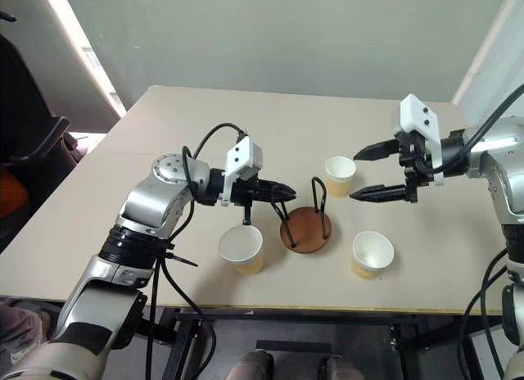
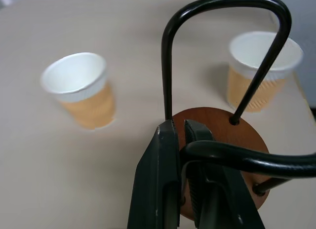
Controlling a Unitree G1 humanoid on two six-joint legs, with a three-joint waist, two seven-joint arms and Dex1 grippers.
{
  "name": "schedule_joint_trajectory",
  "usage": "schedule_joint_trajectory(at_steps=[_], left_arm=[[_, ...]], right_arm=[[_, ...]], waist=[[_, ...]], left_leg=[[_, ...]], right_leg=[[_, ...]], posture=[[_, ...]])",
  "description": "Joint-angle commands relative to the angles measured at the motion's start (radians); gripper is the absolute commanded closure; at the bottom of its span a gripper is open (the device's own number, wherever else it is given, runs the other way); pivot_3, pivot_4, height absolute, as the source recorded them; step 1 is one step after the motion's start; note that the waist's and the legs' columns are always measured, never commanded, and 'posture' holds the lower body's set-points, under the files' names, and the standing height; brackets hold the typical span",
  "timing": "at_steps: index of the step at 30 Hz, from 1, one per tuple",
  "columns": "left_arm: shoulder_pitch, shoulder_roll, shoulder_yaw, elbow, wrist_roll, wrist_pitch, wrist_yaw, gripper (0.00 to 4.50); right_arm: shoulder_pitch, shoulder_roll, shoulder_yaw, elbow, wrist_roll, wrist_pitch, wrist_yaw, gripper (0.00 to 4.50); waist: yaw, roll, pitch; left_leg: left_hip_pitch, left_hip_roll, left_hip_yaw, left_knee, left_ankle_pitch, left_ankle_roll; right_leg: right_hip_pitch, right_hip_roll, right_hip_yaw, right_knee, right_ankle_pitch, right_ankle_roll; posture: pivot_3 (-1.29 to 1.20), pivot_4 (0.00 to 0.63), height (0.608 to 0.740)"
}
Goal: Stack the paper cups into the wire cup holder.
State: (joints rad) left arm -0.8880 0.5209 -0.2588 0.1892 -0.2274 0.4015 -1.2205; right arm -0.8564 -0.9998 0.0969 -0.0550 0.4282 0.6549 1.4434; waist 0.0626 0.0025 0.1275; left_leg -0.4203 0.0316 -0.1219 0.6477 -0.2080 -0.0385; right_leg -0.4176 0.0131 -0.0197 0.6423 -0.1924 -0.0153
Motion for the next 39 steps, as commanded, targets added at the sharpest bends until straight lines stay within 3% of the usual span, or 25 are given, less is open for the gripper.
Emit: schedule_joint_trajectory(at_steps=[1,14,18,27,39], left_arm=[[-0.027,-0.016,-0.002,-0.003,0.010,-0.049,-0.015,4.47],[0.022,-0.012,-0.037,0.028,0.088,-0.055,0.004,4.47],[0.030,-0.005,-0.041,0.027,0.080,-0.046,-0.017,3.38],[0.019,-0.013,-0.035,0.051,0.112,-0.089,0.008,0.20],[0.006,0.143,0.013,-0.034,0.082,-0.123,-0.115,0.20]], right_arm=[[0.018,-0.045,-0.056,-0.061,0.043,0.027,0.019,0.21],[0.077,-0.077,-0.067,-0.121,0.064,0.057,-0.016,0.21],[0.080,-0.077,-0.067,-0.123,0.064,0.059,-0.023,0.21],[0.083,-0.080,-0.066,-0.125,0.061,0.063,-0.035,0.21],[0.175,-0.162,-0.035,-0.182,0.040,0.039,0.022,0.21]], waist=[[0.000,0.000,0.000],[-0.004,0.000,0.000],[-0.004,0.000,0.000],[-0.005,0.000,0.000],[-0.007,0.000,0.000]], left_leg=[[0.000,0.000,0.000,0.000,0.000,0.000],[0.001,-0.002,0.011,0.003,-0.004,0.008],[0.000,-0.002,0.015,0.012,-0.010,0.014],[0.000,-0.002,0.019,0.017,-0.015,0.018],[0.000,-0.002,0.020,0.017,-0.016,0.018]], right_leg=[[0.000,0.000,0.000,0.000,0.000,0.000],[0.000,0.003,0.021,0.000,-0.004,0.015],[0.000,0.003,0.025,0.000,-0.005,0.018],[0.001,0.002,0.027,0.000,-0.005,0.020],[0.000,0.002,0.028,0.000,-0.006,0.020]], posture=[[0.00,0.150,0.740],[0.00,0.150,0.740],[0.00,0.150,0.740],[0.00,0.150,0.740],[0.00,0.150,0.740]])
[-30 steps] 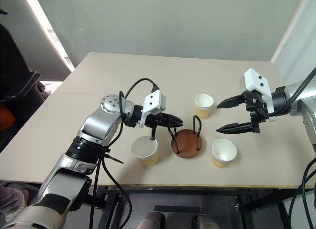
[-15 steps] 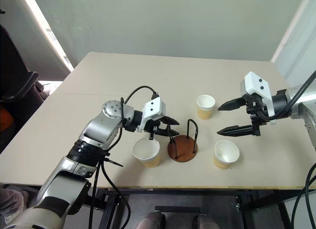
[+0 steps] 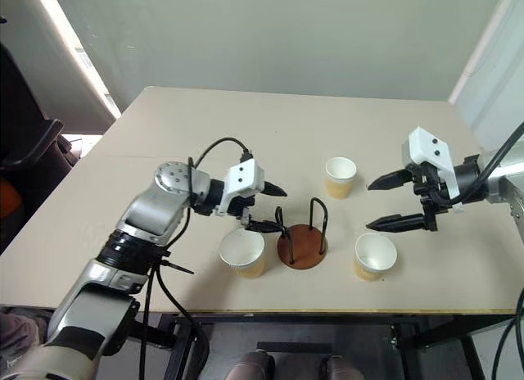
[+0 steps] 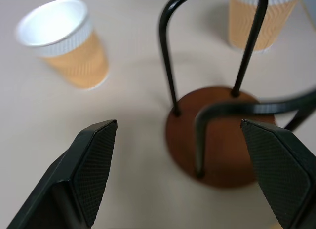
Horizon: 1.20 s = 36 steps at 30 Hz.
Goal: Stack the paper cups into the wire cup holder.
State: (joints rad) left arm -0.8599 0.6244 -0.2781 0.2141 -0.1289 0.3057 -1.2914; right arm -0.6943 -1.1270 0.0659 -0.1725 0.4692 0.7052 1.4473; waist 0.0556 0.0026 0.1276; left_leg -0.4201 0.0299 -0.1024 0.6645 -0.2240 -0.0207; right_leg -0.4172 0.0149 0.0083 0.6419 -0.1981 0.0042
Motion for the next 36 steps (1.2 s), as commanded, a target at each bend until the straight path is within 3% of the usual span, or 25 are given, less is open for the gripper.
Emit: schedule_joint_trajectory(at_steps=[1,6,12,18,28,31,36], left_arm=[[-0.023,0.057,0.039,-0.073,-0.022,-0.030,-0.058,0.20],[-0.040,0.115,0.086,-0.113,-0.049,-0.022,-0.077,0.20],[0.001,0.226,0.173,-0.201,-0.133,0.038,-0.119,0.20],[0.206,0.351,0.326,-0.388,-0.260,0.194,-0.089,0.20],[0.280,0.375,0.391,-0.533,-0.380,0.307,-0.016,0.20],[0.288,0.384,0.418,-0.540,-0.420,0.328,-0.009,0.15],[0.325,0.414,0.442,-0.551,-0.446,0.341,0.005,0.15]], right_arm=[[0.029,-0.049,0.005,-0.094,-0.012,-0.012,0.017,0.21],[0.104,-0.091,0.024,-0.217,-0.028,0.005,-0.006,0.21],[0.146,-0.061,0.058,-0.278,-0.049,0.055,-0.096,0.21],[0.220,-0.066,0.099,-0.295,-0.092,0.038,-0.131,0.21],[0.216,0.005,0.204,-0.302,-0.167,0.016,-0.185,0.21],[0.210,0.043,0.239,-0.282,-0.214,-0.002,-0.215,0.80],[0.200,0.054,0.261,-0.249,-0.260,-0.033,-0.212,2.41]], waist=[[0.000,0.000,0.000],[-0.001,0.000,0.000],[-0.013,0.000,0.000],[-0.017,0.000,0.000],[-0.024,0.000,0.000],[-0.028,0.000,0.000],[-0.028,0.000,0.000]], left_leg=[[0.000,0.000,0.000,0.000,0.000,0.000],[0.000,0.000,0.000,0.000,-0.002,0.001],[0.001,0.000,0.001,0.000,-0.004,0.002],[0.000,0.000,0.002,-0.001,-0.005,0.003],[0.002,0.001,0.002,-0.001,-0.008,0.003],[0.003,0.001,0.002,-0.001,-0.008,0.003],[0.003,0.001,0.002,-0.001,-0.008,0.003]], right_leg=[[0.000,0.000,0.000,0.000,0.000,0.000],[0.000,0.000,0.000,0.000,-0.002,0.000],[-0.001,0.000,0.003,0.000,-0.002,0.001],[-0.002,0.000,0.004,0.000,-0.004,0.001],[-0.002,0.000,0.006,0.001,-0.004,-0.002],[-0.003,0.000,0.006,0.002,-0.003,-0.003],[-0.003,0.000,0.006,0.001,-0.003,-0.003]], posture=[[0.00,0.150,0.740],[0.00,0.150,0.740],[0.00,0.150,0.740],[0.00,0.150,0.740],[0.00,0.150,0.740],[0.00,0.150,0.740],[0.00,0.150,0.740]])
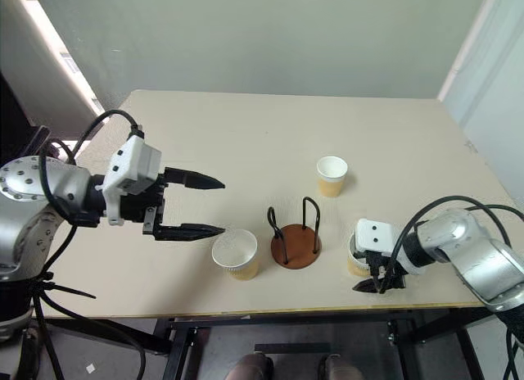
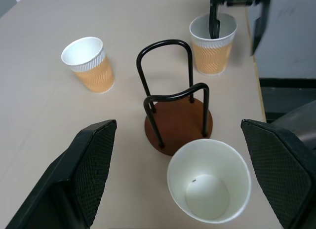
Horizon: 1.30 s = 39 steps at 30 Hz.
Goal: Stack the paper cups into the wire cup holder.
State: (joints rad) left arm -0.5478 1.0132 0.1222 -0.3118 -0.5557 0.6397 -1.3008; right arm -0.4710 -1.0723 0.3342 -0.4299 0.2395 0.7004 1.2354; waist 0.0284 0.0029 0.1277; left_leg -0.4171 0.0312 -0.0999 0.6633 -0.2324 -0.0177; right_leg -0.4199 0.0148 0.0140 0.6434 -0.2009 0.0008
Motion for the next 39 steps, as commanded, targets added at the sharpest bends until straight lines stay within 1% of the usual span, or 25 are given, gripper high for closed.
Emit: schedule_joint_trajectory(at_steps=[1,5,6,9,12,14,15,17,20,22,24,26,28,30,35,39], left_arm=[[0.020,0.030,0.045,-0.024,-0.021,0.007,0.019,0.15],[0.031,0.037,0.050,-0.021,-0.032,0.004,0.037,0.15],[0.033,0.037,0.051,-0.019,-0.033,0.004,0.040,0.15],[0.036,0.041,0.060,-0.004,-0.036,-0.003,0.044,0.15],[0.023,0.028,0.072,0.022,-0.052,-0.009,0.060,0.15],[0.011,0.007,0.074,0.030,-0.064,-0.014,0.074,0.15],[-0.008,-0.014,0.078,0.040,-0.075,-0.012,0.095,0.15],[-0.041,-0.048,0.080,0.060,-0.081,-0.014,0.130,0.15],[-0.074,-0.070,0.056,0.094,-0.051,-0.028,0.165,0.15],[-0.072,-0.065,0.035,0.105,-0.027,-0.043,0.163,0.15],[-0.064,-0.060,0.029,0.103,-0.026,-0.044,0.151,0.15],[-0.041,-0.044,0.031,0.079,-0.040,-0.038,0.123,0.15],[0.006,-0.013,0.037,0.042,-0.050,-0.031,0.091,0.15],[0.046,0.012,0.049,0.008,-0.062,-0.021,0.077,0.15],[0.095,0.035,0.080,-0.036,-0.086,-0.007,0.086,0.15],[0.122,0.041,0.092,-0.051,-0.089,-0.001,0.105,0.15]], right_arm=[[-0.027,0.001,-0.005,0.011,-0.034,-0.033,0.002,2.79],[-0.037,0.002,-0.001,0.019,-0.042,-0.046,0.023,4.20],[-0.038,0.001,-0.001,0.020,-0.044,-0.048,0.027,4.47],[-0.044,-0.019,-0.024,0.011,-0.027,-0.047,0.058,4.47],[-0.082,-0.045,-0.111,0.012,0.059,-0.042,0.125,4.47],[-0.152,-0.054,-0.180,0.041,0.121,-0.038,0.164,4.47],[-0.216,-0.052,-0.208,0.065,0.147,-0.043,0.182,4.47],[-0.320,-0.041,-0.228,0.106,0.168,-0.057,0.206,4.47],[-0.471,0.012,-0.193,0.177,0.128,-0.123,0.212,4.47],[-0.568,0.077,-0.155,0.230,0.095,-0.174,0.208,4.47],[-0.630,0.143,-0.129,0.258,0.097,-0.189,0.214,4.47],[-0.668,0.217,-0.092,0.282,0.083,-0.210,0.209,4.47],[-0.684,0.302,-0.031,0.323,0.033,-0.250,0.184,4.47],[-0.675,0.349,0.014,0.355,-0.013,-0.300,0.183,4.47],[-0.637,0.373,0.051,0.340,-0.020,-0.308,0.224,4.47],[-0.620,0.369,0.051,0.334,-0.023,-0.311,0.243,4.47]], waist=[[-0.001,0.000,0.000],[0.000,0.000,0.000],[0.000,0.000,0.000],[0.000,0.000,0.000],[-0.001,0.000,0.000],[-0.002,0.000,0.000],[-0.002,0.000,0.000],[-0.001,0.000,0.000],[-0.003,0.000,0.000],[-0.005,0.000,0.000],[-0.012,0.000,0.000],[-0.015,0.000,0.000],[-0.020,0.000,0.000],[-0.021,0.000,0.000],[-0.007,0.000,0.000],[-0.008,0.000,0.000]], left_leg=[[0.000,0.000,0.000,0.000,0.000,0.000],[0.000,0.000,0.000,0.000,-0.001,-0.001],[0.000,0.000,0.000,0.000,-0.002,-0.001],[0.000,0.000,0.000,-0.001,-0.002,-0.002],[-0.001,0.000,0.000,-0.001,-0.003,-0.002],[-0.002,0.000,0.000,-0.001,-0.003,-0.003],[-0.002,0.000,0.001,-0.001,-0.003,-0.003],[-0.002,0.000,0.001,-0.001,-0.002,-0.003],[-0.001,0.000,0.001,-0.002,-0.002,-0.003],[0.000,0.000,0.001,-0.002,-0.002,-0.003],[0.001,0.000,0.001,-0.002,-0.002,-0.003],[-0.001,0.000,0.001,-0.003,-0.002,-0.003],[-0.001,0.001,0.001,-0.003,-0.002,-0.004],[-0.001,0.001,0.001,-0.004,-0.002,-0.004],[-0.008,0.001,0.001,-0.006,-0.001,-0.005],[-0.008,0.001,0.001,-0.005,-0.002,-0.006]], right_leg=[[0.000,0.000,0.000,0.000,0.000,0.000],[-0.001,0.000,0.000,0.000,0.000,-0.001],[-0.001,0.000,0.000,0.000,0.000,-0.001],[-0.001,0.000,0.000,0.000,-0.001,-0.002],[-0.002,0.000,0.000,0.000,-0.001,-0.003],[-0.003,0.000,0.000,0.000,-0.002,-0.004],[-0.004,0.000,0.001,0.000,-0.005,-0.008],[-0.004,0.001,0.001,0.001,-0.007,-0.011],[-0.003,0.001,0.002,0.001,-0.007,-0.011],[-0.004,0.001,0.001,0.001,-0.005,-0.011],[-0.005,0.001,0.001,0.002,-0.002,-0.006],[-0.007,0.001,0.001,0.002,-0.001,-0.006],[-0.009,0.001,0.001,0.002,-0.001,-0.007],[-0.010,0.001,0.001,0.002,-0.002,-0.008],[-0.016,0.001,0.001,0.002,-0.003,-0.010],[-0.015,0.000,0.001,0.002,-0.004,-0.010]], posture=[[0.00,0.150,0.740],[0.00,0.150,0.740],[0.00,0.150,0.740],[0.00,0.150,0.740],[0.00,0.150,0.740],[0.00,0.150,0.740],[0.00,0.150,0.740],[0.00,0.150,0.740],[0.00,0.150,0.740],[0.00,0.150,0.740],[0.00,0.150,0.740],[0.00,0.150,0.740],[0.00,0.150,0.740],[0.00,0.150,0.740],[0.00,0.150,0.740],[0.00,0.150,0.740]])
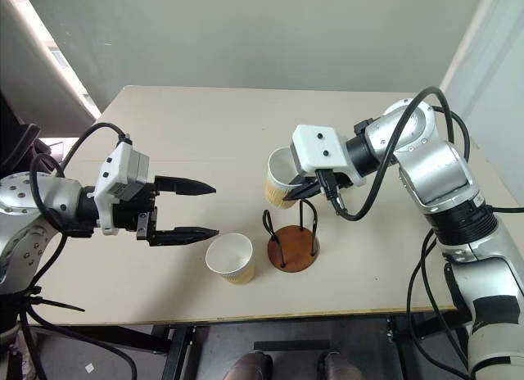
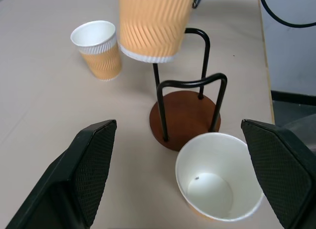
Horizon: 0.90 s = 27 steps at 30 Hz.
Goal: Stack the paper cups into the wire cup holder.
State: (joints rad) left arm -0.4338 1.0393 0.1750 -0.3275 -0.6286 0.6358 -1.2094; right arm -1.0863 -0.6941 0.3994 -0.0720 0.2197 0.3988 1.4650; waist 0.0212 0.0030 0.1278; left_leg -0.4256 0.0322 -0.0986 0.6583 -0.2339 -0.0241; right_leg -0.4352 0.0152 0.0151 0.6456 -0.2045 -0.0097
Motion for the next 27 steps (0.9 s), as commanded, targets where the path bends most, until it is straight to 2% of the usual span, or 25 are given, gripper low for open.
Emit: schedule_joint_trajectory(at_steps=[1,14,18,24,27], left_arm=[[0.013,0.016,0.043,-0.039,-0.018,0.004,0.016,0.15],[0.019,0.021,0.034,-0.043,-0.011,-0.003,0.024,0.15],[0.001,0.007,0.031,-0.028,0.006,-0.012,0.053,0.15],[-0.024,-0.007,0.016,-0.008,0.021,-0.022,0.081,0.15],[-0.079,-0.045,-0.014,0.052,0.097,-0.075,0.148,0.15]], right_arm=[[-0.004,-0.012,-0.019,-0.022,-0.003,-0.010,0.018,4.47],[0.023,0.006,0.016,-0.012,-0.067,-0.037,0.023,4.47],[0.025,0.011,0.019,0.001,-0.084,-0.047,0.030,3.56],[0.020,0.023,0.009,0.014,-0.091,-0.059,0.033,1.55],[-0.009,0.041,-0.026,0.062,-0.086,-0.068,0.002,0.60]], waist=[[-0.002,0.000,0.000],[-0.010,0.000,0.000],[-0.010,0.000,0.000],[-0.011,0.000,0.000],[-0.009,0.000,0.000]], left_leg=[[0.000,0.000,0.000,0.000,0.000,0.000],[0.006,0.000,0.000,-0.003,0.001,-0.002],[0.005,0.000,0.000,-0.003,0.001,-0.003],[0.006,0.000,0.000,-0.004,0.001,-0.003],[0.006,0.000,0.000,-0.004,0.002,-0.003]], right_leg=[[0.000,0.000,0.000,0.000,0.000,0.000],[0.000,0.000,0.000,0.005,0.001,-0.006],[0.000,0.000,0.000,0.005,0.001,-0.006],[0.000,0.000,0.000,0.005,0.001,-0.006],[0.000,0.000,0.000,0.005,0.001,-0.006]], posture=[[0.00,0.150,0.740],[0.00,0.150,0.740],[0.00,0.150,0.740],[0.00,0.150,0.740],[0.00,0.150,0.740]])
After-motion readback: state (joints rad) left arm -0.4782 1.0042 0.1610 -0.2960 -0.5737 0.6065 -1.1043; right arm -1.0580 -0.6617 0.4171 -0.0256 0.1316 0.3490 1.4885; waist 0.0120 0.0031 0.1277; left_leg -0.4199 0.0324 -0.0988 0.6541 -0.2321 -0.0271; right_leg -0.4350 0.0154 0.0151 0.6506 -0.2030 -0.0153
